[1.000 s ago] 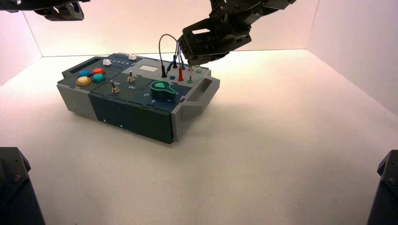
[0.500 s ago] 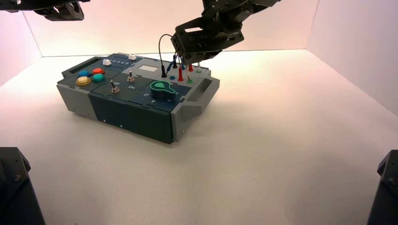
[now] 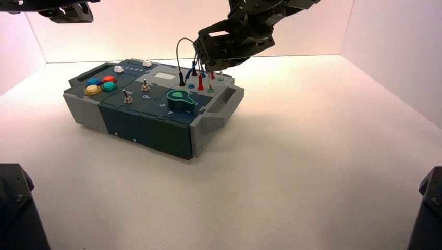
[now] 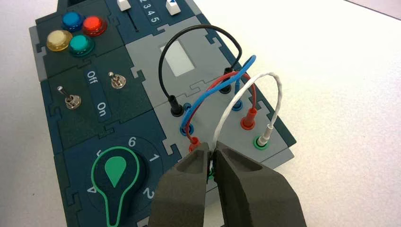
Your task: Insert the white wire.
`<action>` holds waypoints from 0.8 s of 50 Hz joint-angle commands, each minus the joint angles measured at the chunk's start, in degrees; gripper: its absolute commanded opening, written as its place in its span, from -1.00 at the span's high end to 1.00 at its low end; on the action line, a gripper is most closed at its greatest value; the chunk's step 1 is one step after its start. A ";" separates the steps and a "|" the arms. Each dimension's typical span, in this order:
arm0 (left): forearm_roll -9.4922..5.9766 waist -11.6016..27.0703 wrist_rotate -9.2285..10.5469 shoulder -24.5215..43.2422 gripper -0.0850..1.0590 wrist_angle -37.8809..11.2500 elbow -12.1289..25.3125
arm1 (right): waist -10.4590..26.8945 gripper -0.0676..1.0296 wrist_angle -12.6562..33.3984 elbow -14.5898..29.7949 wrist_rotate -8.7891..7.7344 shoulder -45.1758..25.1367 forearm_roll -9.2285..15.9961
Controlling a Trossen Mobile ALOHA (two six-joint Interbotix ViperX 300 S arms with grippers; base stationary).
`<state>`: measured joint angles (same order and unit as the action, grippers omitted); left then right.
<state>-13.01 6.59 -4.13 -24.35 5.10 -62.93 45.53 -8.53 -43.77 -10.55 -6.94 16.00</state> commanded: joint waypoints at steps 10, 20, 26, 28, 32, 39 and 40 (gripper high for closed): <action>0.18 -0.44 0.00 -0.35 0.91 0.62 0.79 | 0.18 0.92 -0.53 0.44 -0.09 1.67 0.09; 0.18 -0.44 -0.09 -0.26 0.91 0.53 0.79 | 0.18 0.92 -2.02 -0.70 -0.09 2.55 0.09; 0.18 -0.44 -0.09 -0.26 0.91 0.62 0.79 | 0.18 0.92 -2.20 -0.88 0.00 2.64 0.18; 0.18 -0.44 -0.09 -0.26 0.91 0.62 0.79 | 0.18 0.92 -2.20 -0.88 -0.09 2.64 0.18; 0.18 -0.44 -0.09 -0.26 0.91 0.62 0.79 | 0.18 0.92 -2.11 -0.88 0.00 2.64 0.18; 0.18 -0.44 -0.09 -0.26 0.91 0.62 0.79 | 0.18 0.92 -1.85 -0.88 0.00 2.46 0.18; 0.18 -0.44 -0.09 -0.35 0.91 0.62 0.79 | 0.18 0.92 -1.85 -0.88 0.00 2.37 0.09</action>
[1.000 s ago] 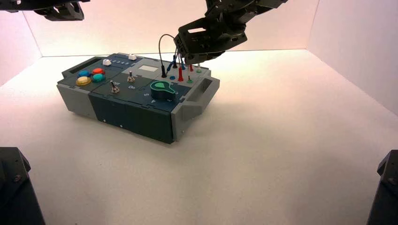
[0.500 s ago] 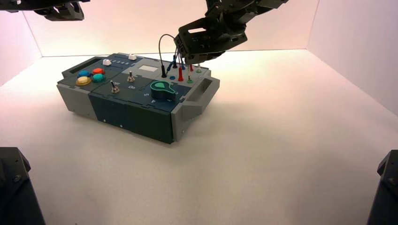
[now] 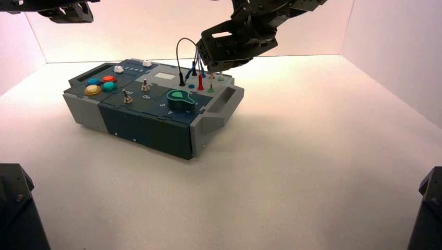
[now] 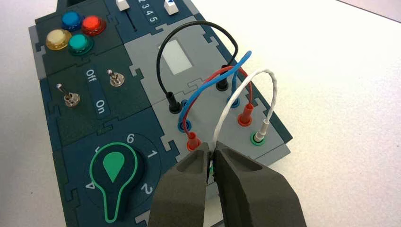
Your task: Insert the white wire.
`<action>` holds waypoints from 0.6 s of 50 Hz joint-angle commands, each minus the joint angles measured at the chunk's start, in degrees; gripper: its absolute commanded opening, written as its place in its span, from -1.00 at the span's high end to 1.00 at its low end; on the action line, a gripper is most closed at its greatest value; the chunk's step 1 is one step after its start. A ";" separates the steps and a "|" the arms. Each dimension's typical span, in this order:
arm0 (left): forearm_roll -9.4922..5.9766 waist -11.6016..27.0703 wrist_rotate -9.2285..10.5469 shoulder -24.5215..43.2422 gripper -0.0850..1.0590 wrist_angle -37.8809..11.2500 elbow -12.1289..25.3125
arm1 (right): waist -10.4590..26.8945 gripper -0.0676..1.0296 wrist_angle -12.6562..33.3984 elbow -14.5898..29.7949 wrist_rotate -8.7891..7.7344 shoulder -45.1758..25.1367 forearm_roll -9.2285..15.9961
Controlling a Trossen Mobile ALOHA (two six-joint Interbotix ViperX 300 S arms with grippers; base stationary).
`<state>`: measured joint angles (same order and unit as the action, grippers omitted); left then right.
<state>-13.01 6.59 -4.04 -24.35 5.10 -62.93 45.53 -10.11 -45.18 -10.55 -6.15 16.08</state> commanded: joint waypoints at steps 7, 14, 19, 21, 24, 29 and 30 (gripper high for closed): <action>0.18 -0.44 -0.18 -0.26 0.91 0.53 0.79 | 0.18 0.92 0.26 0.79 0.00 1.49 0.09; 0.18 -0.44 -0.18 -0.35 0.91 0.53 0.79 | 0.18 0.92 -0.09 0.70 0.00 1.58 0.09; 0.18 -0.44 -0.18 -0.26 0.91 0.53 0.79 | 0.18 0.92 -0.18 0.70 0.00 1.58 0.09; 0.18 -0.44 -0.09 -0.26 0.91 0.53 0.79 | 0.18 0.92 -0.26 0.70 -0.09 1.58 0.00; 0.09 -0.44 -0.09 -0.26 0.91 0.62 0.79 | 0.18 0.92 -0.35 0.79 0.00 1.58 0.09; 0.18 -0.44 -0.18 -0.35 0.91 0.53 0.79 | 0.18 0.92 -0.44 0.79 -0.09 1.58 0.00; 0.18 -0.44 -0.09 -0.35 0.91 0.62 0.79 | 0.18 0.92 -0.44 0.79 0.00 1.58 0.00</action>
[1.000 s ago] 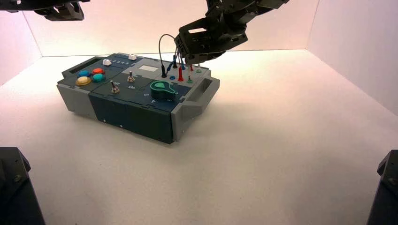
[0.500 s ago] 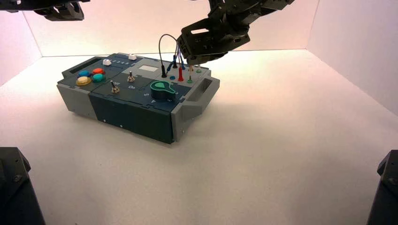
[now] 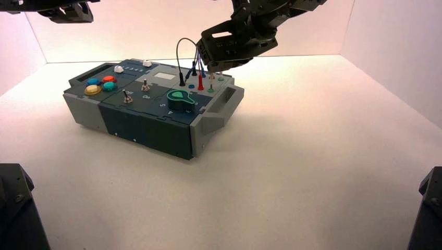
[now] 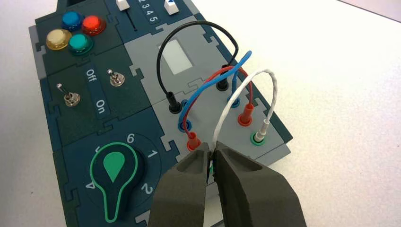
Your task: Insert the white wire.
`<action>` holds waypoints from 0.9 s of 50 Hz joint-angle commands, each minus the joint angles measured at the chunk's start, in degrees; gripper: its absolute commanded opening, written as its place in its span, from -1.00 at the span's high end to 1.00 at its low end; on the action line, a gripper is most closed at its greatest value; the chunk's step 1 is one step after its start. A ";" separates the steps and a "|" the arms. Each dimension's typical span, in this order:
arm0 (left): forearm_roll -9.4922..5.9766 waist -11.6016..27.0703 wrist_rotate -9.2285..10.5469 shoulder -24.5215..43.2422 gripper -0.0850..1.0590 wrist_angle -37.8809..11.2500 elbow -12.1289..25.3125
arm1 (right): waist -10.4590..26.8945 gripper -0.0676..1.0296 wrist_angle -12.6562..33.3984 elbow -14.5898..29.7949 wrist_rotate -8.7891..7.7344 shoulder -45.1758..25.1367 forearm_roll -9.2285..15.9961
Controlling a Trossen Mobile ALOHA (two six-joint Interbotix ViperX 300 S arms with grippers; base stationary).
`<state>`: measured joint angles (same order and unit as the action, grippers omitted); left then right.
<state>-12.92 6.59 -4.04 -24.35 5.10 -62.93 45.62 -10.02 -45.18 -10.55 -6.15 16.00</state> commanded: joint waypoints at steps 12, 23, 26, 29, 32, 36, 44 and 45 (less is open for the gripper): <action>0.09 -0.44 -0.18 -0.35 0.91 0.62 0.79 | 0.09 0.92 -0.97 0.79 -0.09 1.76 0.00; 0.09 -0.44 -0.18 -0.35 0.91 0.53 0.79 | 0.09 0.92 -1.49 0.62 -0.09 2.11 0.00; 0.09 -0.44 -0.09 -0.35 0.91 0.62 0.79 | 0.09 0.92 -1.49 0.70 -0.09 2.02 0.09; 0.09 -0.44 -0.18 -0.35 0.91 0.53 0.79 | 0.09 0.92 -1.49 0.62 -0.09 2.02 0.09; 0.09 -0.44 -0.09 -0.35 0.91 0.62 0.79 | 0.09 0.92 -1.49 0.70 -0.09 1.85 0.00; 0.09 -0.44 -0.18 -0.35 0.91 0.62 0.70 | 0.00 0.92 -1.41 0.79 -0.09 1.58 0.00; 0.09 -0.53 -0.18 -0.35 0.91 0.53 0.70 | -0.18 0.92 -1.23 1.23 -0.18 0.88 0.00; 0.09 -0.44 -0.18 -0.35 0.91 0.53 0.70 | -0.26 0.92 -1.14 1.32 -0.18 0.88 0.00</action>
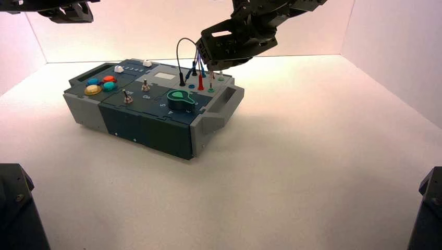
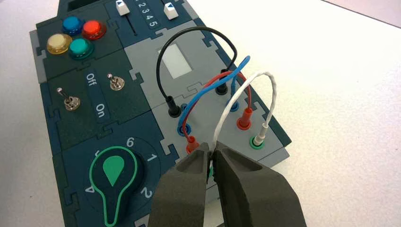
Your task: Insert the white wire.
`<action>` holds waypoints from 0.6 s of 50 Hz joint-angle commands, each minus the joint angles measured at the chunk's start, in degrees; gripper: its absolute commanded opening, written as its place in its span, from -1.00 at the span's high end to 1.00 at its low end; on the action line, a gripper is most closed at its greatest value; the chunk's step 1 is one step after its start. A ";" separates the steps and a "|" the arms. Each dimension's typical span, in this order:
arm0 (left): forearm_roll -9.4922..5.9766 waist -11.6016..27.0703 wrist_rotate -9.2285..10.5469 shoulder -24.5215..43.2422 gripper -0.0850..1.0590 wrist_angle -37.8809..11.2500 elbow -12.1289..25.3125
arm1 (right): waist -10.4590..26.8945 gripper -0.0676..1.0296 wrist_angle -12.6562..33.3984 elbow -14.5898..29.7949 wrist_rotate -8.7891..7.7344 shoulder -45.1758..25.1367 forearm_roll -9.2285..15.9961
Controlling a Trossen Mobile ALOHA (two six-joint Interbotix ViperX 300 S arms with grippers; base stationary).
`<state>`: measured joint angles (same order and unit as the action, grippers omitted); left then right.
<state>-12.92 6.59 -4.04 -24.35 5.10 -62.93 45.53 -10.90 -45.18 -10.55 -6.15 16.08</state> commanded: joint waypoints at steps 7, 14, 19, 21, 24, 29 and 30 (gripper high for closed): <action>0.09 -0.44 -0.18 -0.53 0.91 0.62 0.62 | -0.18 0.92 -0.18 1.41 -0.18 0.70 -0.09; 0.09 -0.44 -0.09 -0.53 0.91 0.53 0.70 | -0.18 0.92 0.09 1.58 -0.18 0.26 -0.09; 0.09 -0.44 -0.09 -0.53 0.91 0.53 0.70 | -0.18 0.92 0.97 2.20 -0.26 -0.53 -0.18; 0.09 -0.44 -0.18 -0.53 0.91 0.62 0.62 | -0.26 0.92 1.67 2.72 -0.26 -1.05 -0.18; 0.09 -0.44 -0.18 -0.53 0.91 0.62 0.70 | -0.26 0.92 2.72 3.52 -0.35 -1.58 -0.18; 0.09 -0.44 -0.18 -0.53 0.91 0.53 0.62 | -0.26 0.92 3.87 4.22 -0.44 -2.20 -0.35; 0.09 -0.44 -0.18 -0.53 0.91 0.62 0.62 | -0.26 0.92 4.04 4.31 -0.35 -2.20 -0.44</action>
<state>-12.92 6.59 -4.13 -24.35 5.10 -62.93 45.35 -7.29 -42.36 -10.81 -8.53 15.91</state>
